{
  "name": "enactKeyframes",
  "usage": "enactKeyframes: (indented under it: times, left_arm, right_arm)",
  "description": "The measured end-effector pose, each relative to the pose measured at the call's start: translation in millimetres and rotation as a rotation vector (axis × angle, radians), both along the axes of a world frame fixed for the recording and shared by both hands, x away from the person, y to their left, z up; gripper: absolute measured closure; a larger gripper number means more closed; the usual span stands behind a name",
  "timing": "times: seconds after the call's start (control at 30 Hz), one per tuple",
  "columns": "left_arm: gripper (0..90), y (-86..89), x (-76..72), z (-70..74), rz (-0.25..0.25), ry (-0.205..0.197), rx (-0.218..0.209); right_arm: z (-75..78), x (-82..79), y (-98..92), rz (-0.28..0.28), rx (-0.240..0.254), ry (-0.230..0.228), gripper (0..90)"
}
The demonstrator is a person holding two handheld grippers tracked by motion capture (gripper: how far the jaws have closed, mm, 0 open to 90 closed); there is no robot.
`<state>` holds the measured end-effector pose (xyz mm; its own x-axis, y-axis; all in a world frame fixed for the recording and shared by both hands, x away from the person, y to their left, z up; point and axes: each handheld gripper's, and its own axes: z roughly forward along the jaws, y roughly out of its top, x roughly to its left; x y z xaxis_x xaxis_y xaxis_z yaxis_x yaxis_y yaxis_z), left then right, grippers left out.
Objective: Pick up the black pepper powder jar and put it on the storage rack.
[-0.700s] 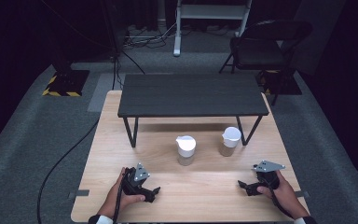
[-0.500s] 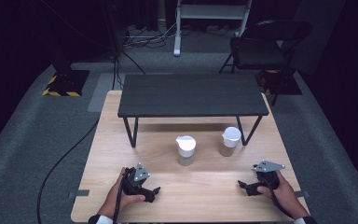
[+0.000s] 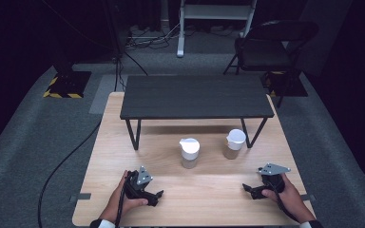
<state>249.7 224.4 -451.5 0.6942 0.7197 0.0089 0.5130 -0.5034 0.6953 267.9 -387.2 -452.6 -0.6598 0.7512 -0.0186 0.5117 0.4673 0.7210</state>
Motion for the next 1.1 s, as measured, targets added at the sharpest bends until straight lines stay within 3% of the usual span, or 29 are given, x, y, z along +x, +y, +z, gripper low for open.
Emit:
enactKeyframes:
  times: [0.6, 0.83, 1.0, 1.1]
  left_arm:
    - [0.6, -1.2, -1.6, -0.1, -0.004, -0.007, 0.004]
    - [0.5, -5.1, -6.5, -0.9, -0.015, -0.042, 0.020]
    - [0.7, -8.5, -7.1, 0.7, -0.010, -0.039, 0.027]
    - [1.9, -5.3, -6.6, 2.2, -0.017, -0.037, -0.007]
  right_arm:
    - [0.0, 0.1, -0.1, 0.001, 0.000, 0.000, 0.0]
    - [0.0, -0.1, 0.3, -0.001, 0.000, 0.000, 0.0]
    - [0.0, -0.1, 0.5, -0.001, 0.000, 0.000, 0.0]
    - [0.0, -0.1, 0.5, -0.001, 0.000, 0.000, 0.0]
